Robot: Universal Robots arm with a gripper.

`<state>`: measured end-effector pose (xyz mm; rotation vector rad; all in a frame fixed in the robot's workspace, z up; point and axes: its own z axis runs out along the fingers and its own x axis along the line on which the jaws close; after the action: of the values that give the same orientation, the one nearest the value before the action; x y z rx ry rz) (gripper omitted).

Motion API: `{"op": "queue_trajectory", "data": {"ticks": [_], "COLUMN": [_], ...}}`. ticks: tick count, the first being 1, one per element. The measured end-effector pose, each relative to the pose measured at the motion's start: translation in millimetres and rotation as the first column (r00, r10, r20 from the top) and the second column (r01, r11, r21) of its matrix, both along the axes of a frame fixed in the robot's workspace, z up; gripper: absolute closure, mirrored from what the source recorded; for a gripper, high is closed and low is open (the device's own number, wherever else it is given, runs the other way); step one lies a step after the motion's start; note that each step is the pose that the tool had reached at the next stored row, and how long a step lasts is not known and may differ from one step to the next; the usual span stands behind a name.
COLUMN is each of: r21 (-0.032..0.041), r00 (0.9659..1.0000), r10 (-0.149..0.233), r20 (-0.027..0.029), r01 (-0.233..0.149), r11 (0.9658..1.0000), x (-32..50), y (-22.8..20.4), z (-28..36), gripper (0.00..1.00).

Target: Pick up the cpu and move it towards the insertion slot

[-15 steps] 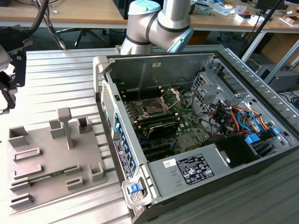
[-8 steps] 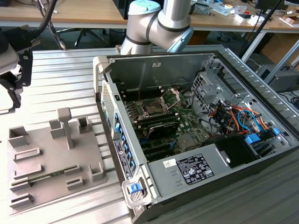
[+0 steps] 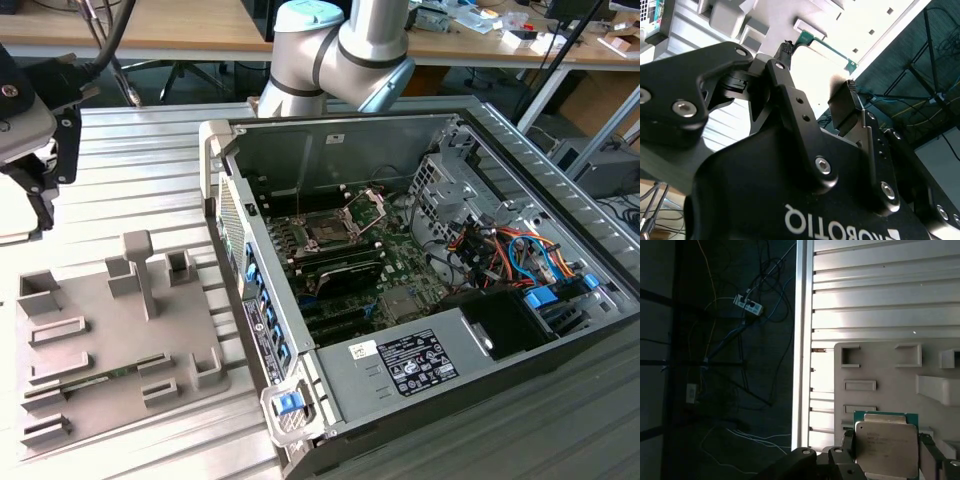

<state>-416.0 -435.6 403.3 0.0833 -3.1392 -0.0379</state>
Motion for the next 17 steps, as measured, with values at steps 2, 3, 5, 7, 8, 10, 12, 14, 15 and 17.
{"op": "queue_trajectory", "data": {"ticks": [2,3,5,7,8,10,12,14,15,17], "r21": [0.0000,0.0000,-0.0001,0.0000,0.0000,0.0000,0.0000,0.0000,0.0000,0.0000], "r00": [1.0000,1.0000,1.0000,1.0000,1.0000,1.0000,1.0000,1.0000,1.0000,1.0000], "r10": [0.000,0.000,0.000,0.000,0.000,0.000,0.000,0.000,0.000,0.000], "r20": [0.0000,-0.0001,-0.0001,0.0000,0.0000,0.0000,0.0000,0.0000,-0.0001,0.0000], "r01": [0.000,0.000,0.000,0.000,0.000,0.000,0.000,0.000,0.000,0.000], "r11": [1.0000,1.0000,1.0000,1.0000,1.0000,1.0000,1.0000,1.0000,1.0000,1.0000], "x": [1.8,2.5,5.1,6.9,8.5,11.2,12.9,14.8,15.6,17.1], "y": [0.0,0.0,0.0,0.0,0.0,0.0,0.0,0.0,0.0,0.0], "z": [0.0,0.0,0.0,0.0,0.0,0.0,0.0,0.0,0.0,0.0], "gripper": [0.45,0.45,0.45,0.45,0.45,0.45,0.45,0.45,0.45,0.45]}}
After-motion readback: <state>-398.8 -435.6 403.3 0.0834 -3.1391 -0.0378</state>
